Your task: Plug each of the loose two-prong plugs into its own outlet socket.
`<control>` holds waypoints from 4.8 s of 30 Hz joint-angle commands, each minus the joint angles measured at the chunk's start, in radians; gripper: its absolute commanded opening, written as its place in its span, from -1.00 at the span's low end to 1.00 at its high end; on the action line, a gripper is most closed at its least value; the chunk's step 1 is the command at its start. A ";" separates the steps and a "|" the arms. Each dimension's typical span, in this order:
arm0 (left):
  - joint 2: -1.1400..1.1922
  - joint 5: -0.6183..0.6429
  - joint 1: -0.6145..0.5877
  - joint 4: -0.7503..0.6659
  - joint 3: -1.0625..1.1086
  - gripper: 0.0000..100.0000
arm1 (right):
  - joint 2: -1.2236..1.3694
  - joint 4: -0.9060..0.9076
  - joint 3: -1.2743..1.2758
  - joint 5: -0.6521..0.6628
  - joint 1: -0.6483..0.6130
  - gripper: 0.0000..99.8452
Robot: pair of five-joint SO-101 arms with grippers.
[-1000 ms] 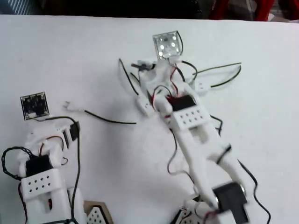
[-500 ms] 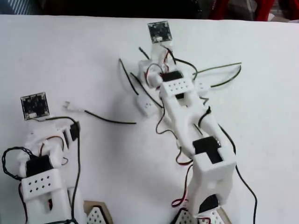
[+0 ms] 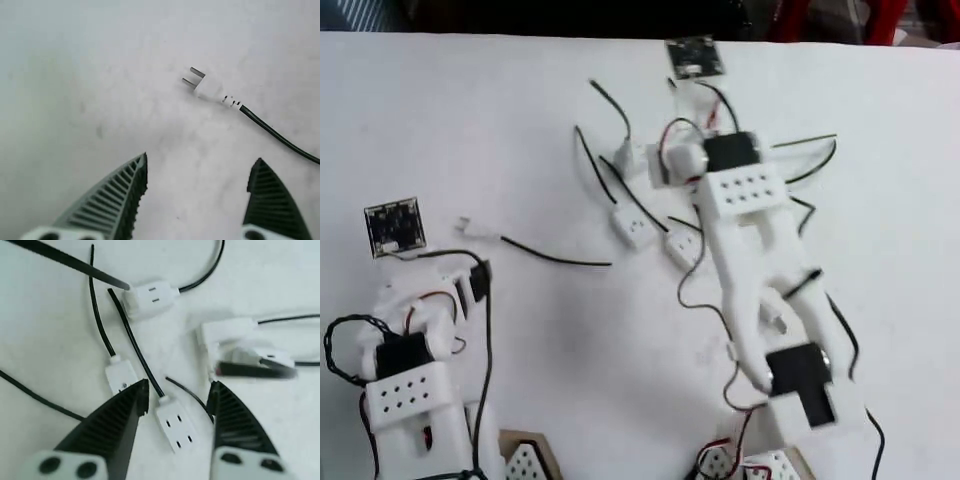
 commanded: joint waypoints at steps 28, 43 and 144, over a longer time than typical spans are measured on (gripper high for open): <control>-0.019 0.006 -0.002 -0.020 -0.003 -0.37 | -0.153 -0.082 0.617 0.583 0.355 -0.62; -0.019 0.006 -0.004 -0.020 -0.003 -0.37 | 0.093 -0.297 0.686 0.577 0.317 -0.62; -0.019 0.005 -0.005 -0.020 -0.002 -0.37 | -0.094 -0.059 0.763 0.526 0.041 -0.81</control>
